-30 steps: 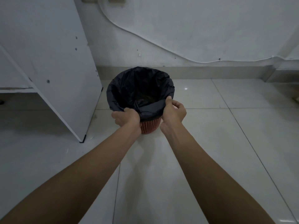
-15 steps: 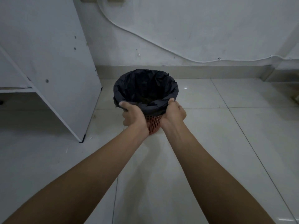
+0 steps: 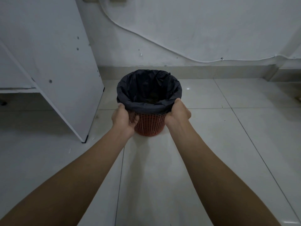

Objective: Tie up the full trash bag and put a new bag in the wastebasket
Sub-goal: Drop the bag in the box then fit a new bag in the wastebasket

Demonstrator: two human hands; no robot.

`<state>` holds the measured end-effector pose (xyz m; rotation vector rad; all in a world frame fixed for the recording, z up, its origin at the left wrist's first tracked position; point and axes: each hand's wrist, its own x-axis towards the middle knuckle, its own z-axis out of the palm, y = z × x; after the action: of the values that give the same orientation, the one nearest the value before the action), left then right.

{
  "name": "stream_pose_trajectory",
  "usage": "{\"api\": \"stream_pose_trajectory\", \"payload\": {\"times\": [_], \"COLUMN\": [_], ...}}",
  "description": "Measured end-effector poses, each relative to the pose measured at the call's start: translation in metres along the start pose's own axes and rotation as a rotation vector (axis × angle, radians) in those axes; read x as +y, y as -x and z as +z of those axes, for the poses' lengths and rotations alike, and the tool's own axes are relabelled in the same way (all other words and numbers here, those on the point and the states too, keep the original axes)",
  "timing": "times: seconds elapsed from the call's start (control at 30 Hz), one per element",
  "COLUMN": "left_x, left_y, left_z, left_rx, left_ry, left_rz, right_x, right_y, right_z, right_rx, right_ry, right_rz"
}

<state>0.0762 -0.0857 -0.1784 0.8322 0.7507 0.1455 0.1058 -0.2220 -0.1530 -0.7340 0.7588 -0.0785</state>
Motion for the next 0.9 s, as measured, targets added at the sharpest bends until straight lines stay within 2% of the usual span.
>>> {"api": "stream_pose_trajectory", "payload": {"times": [0.17, 0.37, 0.53, 0.6, 0.73, 0.9], "left_x": [0.001, 0.002, 0.001, 0.004, 0.000, -0.007], "left_y": [0.000, 0.002, 0.003, 0.000, -0.003, 0.002], "left_z": [-0.005, 0.010, 0.013, 0.013, 0.014, 0.018], "left_rx": [-0.035, -0.042, -0.087, -0.091, -0.026, -0.039], "left_ry": [-0.014, -0.096, -0.027, -0.105, -0.309, -0.341], "left_rz": [-0.030, 0.087, 0.073, 0.065, 0.124, 0.137], "right_x": [-0.006, -0.008, -0.011, -0.009, -0.005, -0.002], "right_y": [0.002, 0.006, 0.003, 0.001, -0.004, -0.008], "right_z": [-0.002, -0.004, -0.005, -0.006, -0.006, -0.003], "right_rx": [0.000, -0.039, -0.039, -0.046, -0.009, -0.025], "right_ry": [-0.047, -0.040, -0.043, -0.029, 0.095, 0.313], "right_rz": [0.009, 0.016, 0.000, -0.020, -0.087, -0.202]}}
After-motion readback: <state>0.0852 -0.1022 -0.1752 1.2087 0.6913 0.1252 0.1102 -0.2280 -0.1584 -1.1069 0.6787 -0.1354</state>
